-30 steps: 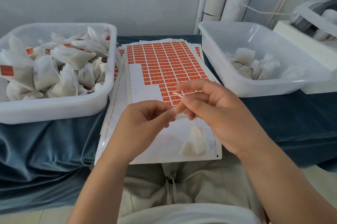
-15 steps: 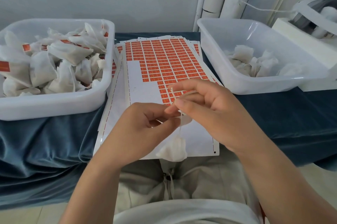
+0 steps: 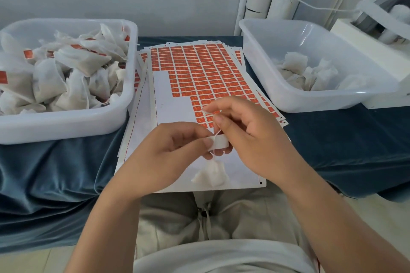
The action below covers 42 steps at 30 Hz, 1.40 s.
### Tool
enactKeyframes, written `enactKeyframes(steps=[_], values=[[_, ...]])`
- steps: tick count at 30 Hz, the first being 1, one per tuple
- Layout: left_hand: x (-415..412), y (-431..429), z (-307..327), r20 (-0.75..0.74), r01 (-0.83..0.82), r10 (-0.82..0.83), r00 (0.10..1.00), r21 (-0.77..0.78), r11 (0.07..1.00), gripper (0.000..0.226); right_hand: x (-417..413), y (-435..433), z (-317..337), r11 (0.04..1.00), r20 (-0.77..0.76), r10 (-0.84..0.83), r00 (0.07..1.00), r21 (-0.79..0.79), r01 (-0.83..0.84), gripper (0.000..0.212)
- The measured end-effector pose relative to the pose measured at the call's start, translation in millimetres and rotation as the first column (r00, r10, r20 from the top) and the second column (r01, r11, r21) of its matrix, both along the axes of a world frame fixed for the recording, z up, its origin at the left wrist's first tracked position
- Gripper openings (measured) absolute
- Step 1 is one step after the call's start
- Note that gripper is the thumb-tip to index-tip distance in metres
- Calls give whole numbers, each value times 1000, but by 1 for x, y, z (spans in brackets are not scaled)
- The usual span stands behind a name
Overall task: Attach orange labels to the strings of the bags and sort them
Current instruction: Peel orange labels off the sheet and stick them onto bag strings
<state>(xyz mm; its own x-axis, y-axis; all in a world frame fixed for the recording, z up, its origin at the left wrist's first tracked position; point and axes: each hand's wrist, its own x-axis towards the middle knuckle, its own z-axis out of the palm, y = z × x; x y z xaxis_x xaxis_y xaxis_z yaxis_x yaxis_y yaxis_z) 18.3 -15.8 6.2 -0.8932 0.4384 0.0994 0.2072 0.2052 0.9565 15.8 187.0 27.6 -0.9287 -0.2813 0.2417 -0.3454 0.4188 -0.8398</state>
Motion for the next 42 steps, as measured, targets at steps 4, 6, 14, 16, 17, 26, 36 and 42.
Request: enactKeyframes(steps=[4,6,14,16,17,26,36,42], values=[[-4,1,1,21,23,-24,999,50,999,44,0,-4,-4,1000,-56,-25,998,9,25,24],[-10,9,1,165,-27,15,986,75,997,61,0,-5,-6,999,-84,-38,996,6,38,24],[-15,2,-20,384,2,-217,897,489,873,44,3,-7,-4,991,-176,-76,981,-123,54,23],[-17,6,-23,415,-8,-237,878,508,861,37,4,-7,-3,986,-195,-78,978,-159,47,23],[-16,8,-23,435,-12,-244,867,507,862,33,4,-7,-3,985,-202,-76,976,-166,43,22],[-14,16,-29,443,27,-308,842,536,844,35,2,-9,-6,988,-187,-65,980,-152,36,22],[-15,14,-28,359,-3,-162,919,417,909,34,-6,-3,-12,992,-136,-47,990,-119,31,22],[-15,12,-25,259,-79,34,965,168,983,49,-10,-2,-15,991,-97,-56,994,-128,44,18]])
